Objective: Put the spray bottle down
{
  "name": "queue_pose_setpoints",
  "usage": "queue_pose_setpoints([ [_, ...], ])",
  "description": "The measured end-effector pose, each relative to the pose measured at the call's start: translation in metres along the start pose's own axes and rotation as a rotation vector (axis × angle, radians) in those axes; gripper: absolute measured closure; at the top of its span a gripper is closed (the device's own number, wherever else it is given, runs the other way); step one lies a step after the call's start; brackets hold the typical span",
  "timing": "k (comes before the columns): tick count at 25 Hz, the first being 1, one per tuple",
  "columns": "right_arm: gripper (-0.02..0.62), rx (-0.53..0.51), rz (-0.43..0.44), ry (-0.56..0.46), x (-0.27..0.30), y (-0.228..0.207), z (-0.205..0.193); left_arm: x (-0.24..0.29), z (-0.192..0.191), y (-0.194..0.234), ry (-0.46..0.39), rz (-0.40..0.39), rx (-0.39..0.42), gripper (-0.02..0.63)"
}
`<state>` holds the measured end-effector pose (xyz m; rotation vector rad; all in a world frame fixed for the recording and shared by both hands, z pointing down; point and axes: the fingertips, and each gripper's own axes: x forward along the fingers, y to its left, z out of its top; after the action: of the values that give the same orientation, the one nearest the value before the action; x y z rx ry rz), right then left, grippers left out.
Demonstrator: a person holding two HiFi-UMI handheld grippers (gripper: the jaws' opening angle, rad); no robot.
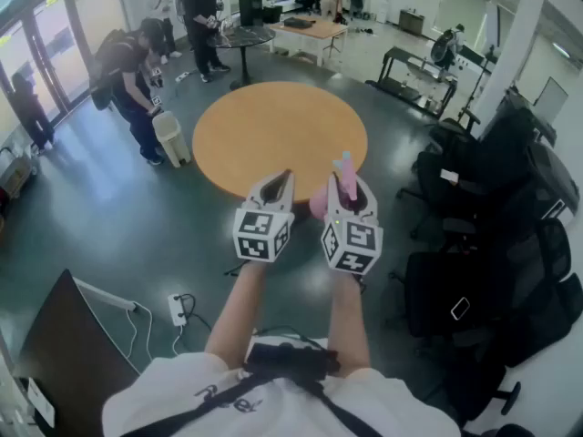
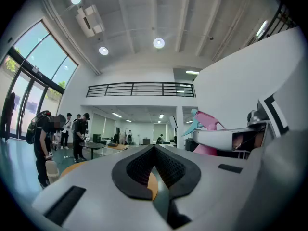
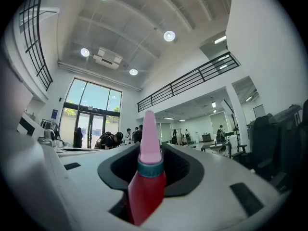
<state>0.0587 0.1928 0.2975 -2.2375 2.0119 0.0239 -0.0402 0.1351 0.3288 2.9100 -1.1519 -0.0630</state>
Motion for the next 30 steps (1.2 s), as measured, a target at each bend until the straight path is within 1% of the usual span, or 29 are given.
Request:
queue_pose_setpoints([
  [7, 0.440, -0.004, 0.015, 0.018, -0.011, -0.013, -0.002, -0.002, -0.002, -0.014, -0.002, 0.025, -0.021, 0.592],
  [10, 0.439, 0.019, 0.035, 0.020, -0.016, -0.018, -0.006, -0.006, -0.008, -0.023, 0.000, 0.036, -0.025, 0.592],
  [14, 0.439, 0.024, 0.038, 0.032, -0.022, -0.028, -0.016, -0.004, -0.021, -0.035, 0.025, 0.040, -0.016, 0.592],
  [17, 0.439, 0.026, 0.041, 0.051, -0.025, -0.035, -0.020, -0.001, -0.028, -0.040, 0.040, 0.046, -0.027, 0.592],
  [24, 0.439, 0.026, 0.022, 0.070, -0.011, -0.052, -0.030, 0.025, -0.036, -0.044, 0.052, 0.023, -0.038, 0.592],
  [30, 0.439, 0.021, 0.017, 0.078, 0.023, -0.060, -0.036, 0.061, -0.042, -0.027, 0.056, 0.008, -0.062, 0.592],
])
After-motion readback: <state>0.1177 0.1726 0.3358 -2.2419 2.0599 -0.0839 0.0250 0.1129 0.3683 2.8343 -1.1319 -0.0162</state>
